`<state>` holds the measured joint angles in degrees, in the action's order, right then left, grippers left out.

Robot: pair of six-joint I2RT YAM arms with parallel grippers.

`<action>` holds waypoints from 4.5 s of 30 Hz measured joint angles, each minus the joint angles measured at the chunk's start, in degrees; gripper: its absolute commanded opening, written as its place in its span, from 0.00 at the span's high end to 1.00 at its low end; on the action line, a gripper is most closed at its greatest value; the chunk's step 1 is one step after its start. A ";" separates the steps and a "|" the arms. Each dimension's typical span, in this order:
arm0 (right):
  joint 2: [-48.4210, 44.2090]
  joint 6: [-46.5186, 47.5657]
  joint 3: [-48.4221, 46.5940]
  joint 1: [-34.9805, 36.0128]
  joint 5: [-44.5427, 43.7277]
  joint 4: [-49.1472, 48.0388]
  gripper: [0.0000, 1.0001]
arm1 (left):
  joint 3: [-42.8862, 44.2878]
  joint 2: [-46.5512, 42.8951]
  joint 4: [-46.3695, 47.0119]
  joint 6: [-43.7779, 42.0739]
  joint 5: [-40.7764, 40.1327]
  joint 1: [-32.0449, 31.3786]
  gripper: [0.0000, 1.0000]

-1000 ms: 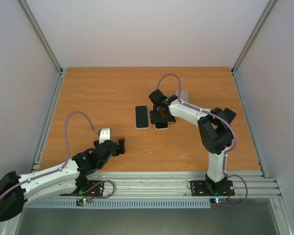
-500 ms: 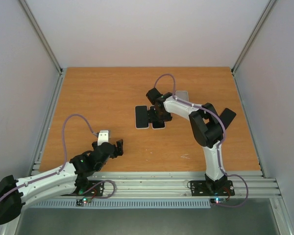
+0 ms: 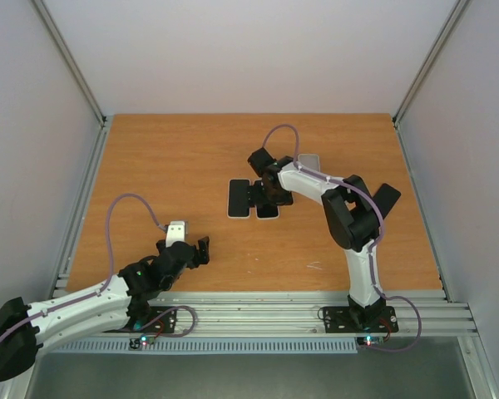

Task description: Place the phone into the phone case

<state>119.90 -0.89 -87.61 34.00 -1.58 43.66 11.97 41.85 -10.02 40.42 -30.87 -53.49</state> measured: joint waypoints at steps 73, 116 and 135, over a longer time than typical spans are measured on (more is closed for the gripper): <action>-23.37 -3.08 23.80 -31.47 22.21 -15.37 0.99 | 5.97 1.86 4.35 0.74 9.11 0.00 0.01; -59.84 -24.61 49.62 -4.66 19.26 -23.23 0.99 | 19.98 33.99 35.65 -0.85 19.17 -11.15 0.47; -61.16 -23.21 51.80 -2.80 19.23 -24.96 0.77 | 20.11 33.57 32.09 0.92 16.63 -11.15 1.00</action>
<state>58.74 -24.10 -35.81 31.20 17.65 18.70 32.08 75.42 22.06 41.34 -14.24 -64.64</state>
